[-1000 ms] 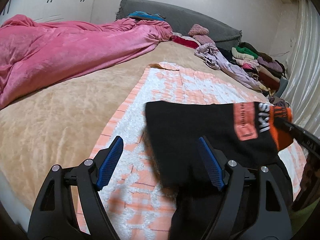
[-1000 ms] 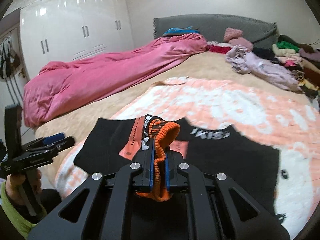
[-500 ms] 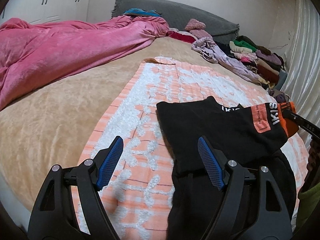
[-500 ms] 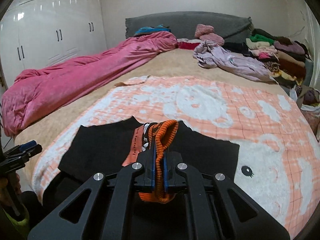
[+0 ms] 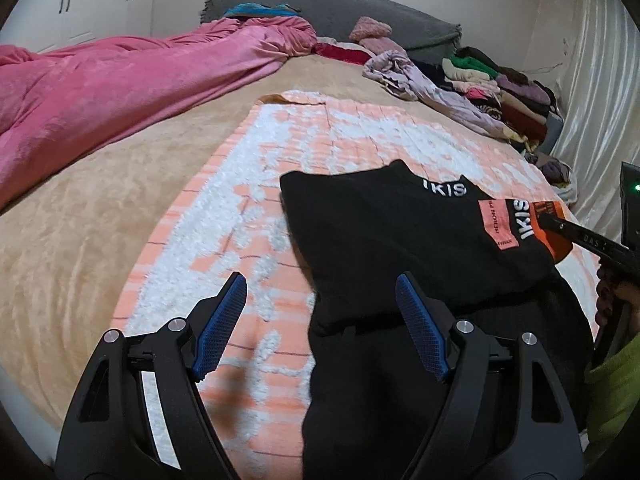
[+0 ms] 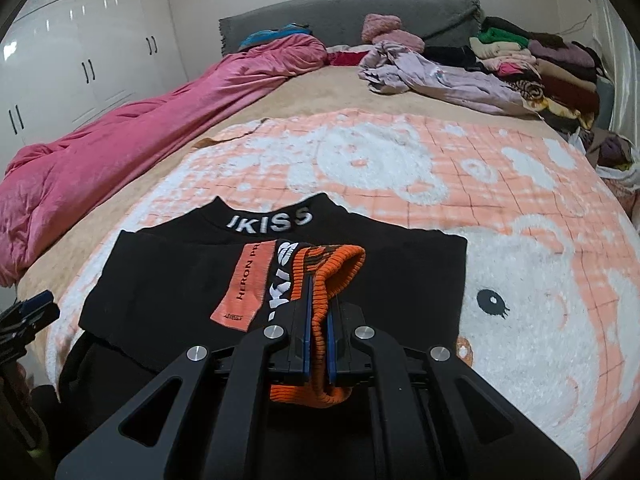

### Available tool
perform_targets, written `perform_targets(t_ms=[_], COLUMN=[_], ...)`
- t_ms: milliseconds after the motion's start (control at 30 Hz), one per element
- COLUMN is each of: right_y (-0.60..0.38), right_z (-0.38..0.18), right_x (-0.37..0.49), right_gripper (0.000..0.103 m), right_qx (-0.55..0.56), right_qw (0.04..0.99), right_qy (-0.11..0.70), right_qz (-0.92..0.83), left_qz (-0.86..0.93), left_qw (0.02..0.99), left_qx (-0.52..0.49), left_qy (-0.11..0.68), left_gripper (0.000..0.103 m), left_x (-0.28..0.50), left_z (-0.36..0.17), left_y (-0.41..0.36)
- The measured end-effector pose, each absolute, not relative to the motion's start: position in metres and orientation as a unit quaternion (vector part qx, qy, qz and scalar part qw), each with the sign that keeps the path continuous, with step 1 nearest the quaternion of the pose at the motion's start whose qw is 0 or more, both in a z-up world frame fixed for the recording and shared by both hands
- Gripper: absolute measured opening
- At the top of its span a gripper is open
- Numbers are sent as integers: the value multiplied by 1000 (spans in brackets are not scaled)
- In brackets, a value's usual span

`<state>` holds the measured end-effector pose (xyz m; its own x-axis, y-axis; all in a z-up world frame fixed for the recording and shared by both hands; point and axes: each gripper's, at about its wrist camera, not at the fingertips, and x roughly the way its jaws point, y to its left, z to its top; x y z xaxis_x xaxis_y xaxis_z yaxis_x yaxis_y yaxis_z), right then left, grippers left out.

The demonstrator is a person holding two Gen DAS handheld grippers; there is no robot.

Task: Fold small clothes
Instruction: 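Fold the shirt side inward over the body with the right tool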

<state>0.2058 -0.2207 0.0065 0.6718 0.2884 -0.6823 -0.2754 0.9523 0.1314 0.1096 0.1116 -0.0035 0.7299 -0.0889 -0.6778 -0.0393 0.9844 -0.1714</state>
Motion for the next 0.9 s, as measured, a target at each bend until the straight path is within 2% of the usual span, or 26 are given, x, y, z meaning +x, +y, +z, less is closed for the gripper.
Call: perform_targets(t_ms=[267, 400, 500, 900], right_y=[-231, -249, -260, -269], right_z=[-18, -22, -19, -31], right_x=[221, 217, 212, 233], right_gripper=[7, 15, 25, 36], right_qx=[4, 43, 56, 95], right_qw=[907, 905, 907, 892], right_qy=[403, 406, 400, 424], right_qz=[123, 118, 116, 127], left_qz=[-18, -21, -17, -56], left_qw=[922, 919, 920, 919], left_qx=[-85, -95, -95, -77], left_qy=[377, 381, 380, 384], left_gripper=[69, 69, 69, 69], left_x=[113, 113, 114, 166], left_z=[-11, -12, -11, 21], left_y=[107, 110, 113, 75])
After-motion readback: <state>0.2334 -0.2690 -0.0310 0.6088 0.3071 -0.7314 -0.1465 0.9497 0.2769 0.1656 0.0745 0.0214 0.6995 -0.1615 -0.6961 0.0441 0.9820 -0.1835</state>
